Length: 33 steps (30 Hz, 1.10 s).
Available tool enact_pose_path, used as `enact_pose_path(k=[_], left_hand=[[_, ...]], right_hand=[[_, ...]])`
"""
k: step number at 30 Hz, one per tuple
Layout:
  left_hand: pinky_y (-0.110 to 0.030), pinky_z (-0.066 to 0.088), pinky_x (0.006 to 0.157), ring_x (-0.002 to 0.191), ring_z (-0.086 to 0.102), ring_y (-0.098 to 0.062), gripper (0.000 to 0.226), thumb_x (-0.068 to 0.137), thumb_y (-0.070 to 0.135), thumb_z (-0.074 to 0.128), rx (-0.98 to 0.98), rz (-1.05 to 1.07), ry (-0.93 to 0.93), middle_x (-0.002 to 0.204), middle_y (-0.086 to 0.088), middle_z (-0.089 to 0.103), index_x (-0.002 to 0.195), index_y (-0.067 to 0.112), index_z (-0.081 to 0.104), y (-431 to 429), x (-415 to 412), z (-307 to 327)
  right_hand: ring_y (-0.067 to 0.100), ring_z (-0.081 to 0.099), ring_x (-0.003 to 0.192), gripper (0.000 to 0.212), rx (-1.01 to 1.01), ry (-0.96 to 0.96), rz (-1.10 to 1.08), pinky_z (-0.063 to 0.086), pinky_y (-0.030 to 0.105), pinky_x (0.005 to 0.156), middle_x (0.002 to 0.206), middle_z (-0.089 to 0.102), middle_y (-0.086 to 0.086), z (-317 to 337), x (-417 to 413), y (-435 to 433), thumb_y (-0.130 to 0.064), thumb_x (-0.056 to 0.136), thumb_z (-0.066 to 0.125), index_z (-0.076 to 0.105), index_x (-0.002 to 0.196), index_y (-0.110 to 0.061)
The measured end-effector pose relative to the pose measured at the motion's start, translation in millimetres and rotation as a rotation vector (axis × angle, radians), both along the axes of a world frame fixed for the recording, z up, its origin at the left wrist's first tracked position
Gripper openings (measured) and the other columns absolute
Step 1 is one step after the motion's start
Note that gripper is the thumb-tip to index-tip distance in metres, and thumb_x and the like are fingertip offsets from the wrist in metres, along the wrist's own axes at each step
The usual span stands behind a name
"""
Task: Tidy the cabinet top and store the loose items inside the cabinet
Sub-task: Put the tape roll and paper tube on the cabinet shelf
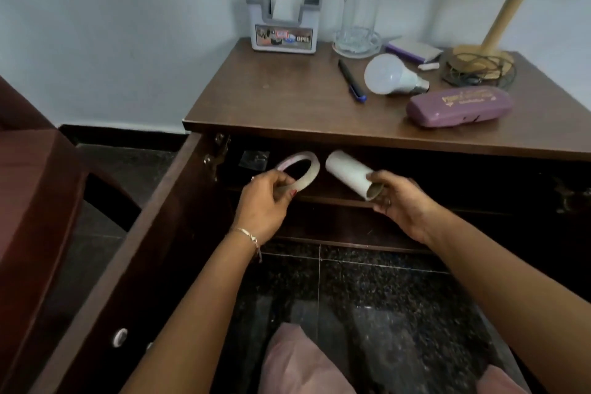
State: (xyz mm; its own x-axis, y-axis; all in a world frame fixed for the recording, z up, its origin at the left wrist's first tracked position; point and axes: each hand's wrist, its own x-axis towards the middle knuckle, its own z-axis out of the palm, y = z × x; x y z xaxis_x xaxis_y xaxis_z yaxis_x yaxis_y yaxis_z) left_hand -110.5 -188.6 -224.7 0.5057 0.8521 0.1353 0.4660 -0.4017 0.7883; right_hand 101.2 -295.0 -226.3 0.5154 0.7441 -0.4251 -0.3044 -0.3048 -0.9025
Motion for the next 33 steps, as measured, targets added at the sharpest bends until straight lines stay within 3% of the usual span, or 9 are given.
enact_pose_path(k=[2, 5, 8, 12, 20, 27, 33], left_hand=[[-0.011, 0.042, 0.071, 0.084, 0.062, -0.007, 0.011, 0.087, 0.018, 0.065, 0.059, 0.008, 0.068, 0.096, 0.004, 0.068, 0.097, 0.019, 0.066, 12, 12, -9], [-0.025, 0.047, 0.083, 0.098, 0.064, -0.019, 0.017, 0.086, 0.016, 0.064, 0.150, 0.009, 0.192, 0.106, -0.005, 0.069, 0.103, 0.016, 0.067, 30, 31, -18], [-0.030, 0.048, 0.088, 0.102, 0.063, -0.024, 0.018, 0.086, 0.015, 0.063, 0.207, -0.010, 0.293, 0.109, -0.009, 0.068, 0.103, 0.016, 0.068, 45, 47, -25], [-0.037, 0.050, 0.090, 0.103, 0.061, -0.028, 0.016, 0.085, 0.014, 0.062, 0.258, -0.021, 0.369, 0.109, -0.012, 0.067, 0.101, 0.014, 0.068, 55, 63, -36], [-0.032, 0.044, 0.096, 0.111, 0.056, -0.027, 0.023, 0.089, 0.017, 0.057, 0.288, 0.061, 0.286, 0.118, -0.012, 0.062, 0.109, 0.014, 0.069, 71, 73, -52], [-0.032, 0.039, 0.105, 0.118, 0.052, -0.026, 0.031, 0.087, 0.014, 0.058, 0.270, 0.063, 0.248, 0.125, -0.012, 0.055, 0.116, 0.017, 0.066, 72, 70, -62], [-0.033, 0.039, 0.105, 0.119, 0.051, -0.028, 0.035, 0.082, 0.011, 0.062, 0.260, 0.064, 0.232, 0.130, -0.013, 0.049, 0.117, 0.015, 0.064, 69, 70, -60]], right_hand=[[0.010, 0.061, 0.068, 0.013, 0.030, -0.048, -0.101, 0.045, 0.022, 0.058, 0.070, 0.067, -0.001, -8, 6, 7, -0.024, 0.082, 0.070, 0.067, 0.089, -0.013], [0.012, 0.066, 0.092, 0.036, 0.053, -0.186, -0.129, 0.051, 0.024, 0.070, 0.098, 0.070, -0.001, -18, 13, 20, -0.029, 0.079, 0.075, 0.066, 0.111, -0.017], [0.014, 0.065, 0.100, 0.054, 0.069, -0.287, -0.160, 0.055, 0.027, 0.080, 0.116, 0.066, 0.000, -29, 12, 32, -0.027, 0.080, 0.076, 0.057, 0.130, -0.019], [0.019, 0.059, 0.115, 0.058, -0.005, -0.515, -0.123, 0.048, 0.034, 0.100, 0.128, 0.062, 0.001, -39, 9, 45, -0.029, 0.081, 0.072, 0.053, 0.135, -0.020], [0.025, 0.062, 0.109, 0.058, -0.111, -0.887, -0.120, 0.041, 0.019, 0.074, 0.120, 0.066, 0.006, -45, 3, 73, -0.045, 0.081, 0.069, 0.055, 0.133, -0.022], [0.021, 0.059, 0.116, 0.074, -0.142, -0.994, -0.111, 0.044, 0.021, 0.085, 0.126, 0.064, 0.001, -47, 3, 78, -0.051, 0.069, 0.078, 0.055, 0.133, -0.022], [0.023, 0.060, 0.115, 0.078, -0.206, -1.017, -0.092, 0.041, 0.020, 0.081, 0.125, 0.064, 0.004, -49, 5, 73, -0.048, 0.065, 0.083, 0.056, 0.131, -0.017]])
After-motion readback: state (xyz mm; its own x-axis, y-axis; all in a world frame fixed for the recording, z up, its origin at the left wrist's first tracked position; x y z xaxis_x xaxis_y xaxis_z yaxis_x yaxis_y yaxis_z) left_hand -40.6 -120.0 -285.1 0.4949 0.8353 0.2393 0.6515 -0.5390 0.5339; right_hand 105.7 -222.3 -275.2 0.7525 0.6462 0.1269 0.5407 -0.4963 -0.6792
